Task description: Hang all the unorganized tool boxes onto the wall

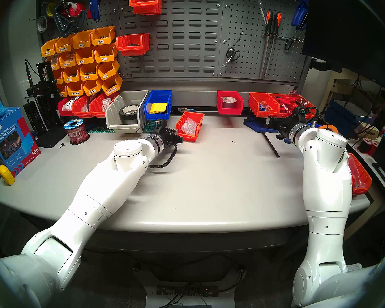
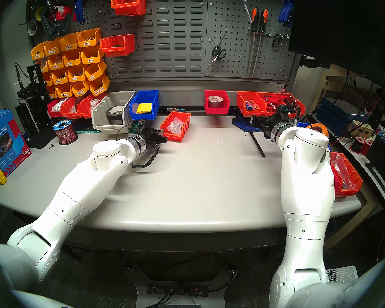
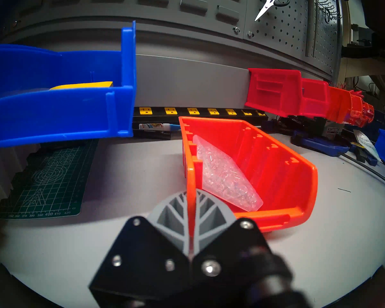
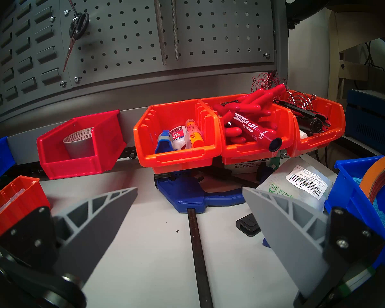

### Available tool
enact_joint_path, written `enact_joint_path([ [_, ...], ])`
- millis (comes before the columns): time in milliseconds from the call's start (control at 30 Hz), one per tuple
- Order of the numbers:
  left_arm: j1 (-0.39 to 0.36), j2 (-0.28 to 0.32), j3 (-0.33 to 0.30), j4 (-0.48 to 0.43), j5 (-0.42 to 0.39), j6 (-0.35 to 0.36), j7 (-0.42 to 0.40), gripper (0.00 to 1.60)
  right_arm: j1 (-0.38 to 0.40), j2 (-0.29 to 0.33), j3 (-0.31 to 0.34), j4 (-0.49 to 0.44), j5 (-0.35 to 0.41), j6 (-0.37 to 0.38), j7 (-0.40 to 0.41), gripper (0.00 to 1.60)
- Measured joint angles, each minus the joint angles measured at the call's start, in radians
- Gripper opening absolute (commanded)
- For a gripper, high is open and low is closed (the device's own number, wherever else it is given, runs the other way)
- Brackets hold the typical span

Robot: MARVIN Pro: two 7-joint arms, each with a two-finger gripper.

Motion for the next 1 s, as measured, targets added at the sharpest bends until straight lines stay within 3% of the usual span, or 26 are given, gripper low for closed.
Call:
enact_joint_path([
  [300, 0.029, -0.007, -0.018, -0.041, -0.034, 0.027, 0.031, 0.00, 0.000, -0.001, 0.001, 0.000, -0.002, 0.000, 0.002, 1.60],
  [1000, 0.078, -0.115, -0.014, -0.090, -0.062, -0.007, 0.193, 0.00, 0.001, -0.003, 0.002, 0.000, -0.005, 0.000, 0.005, 1.60],
])
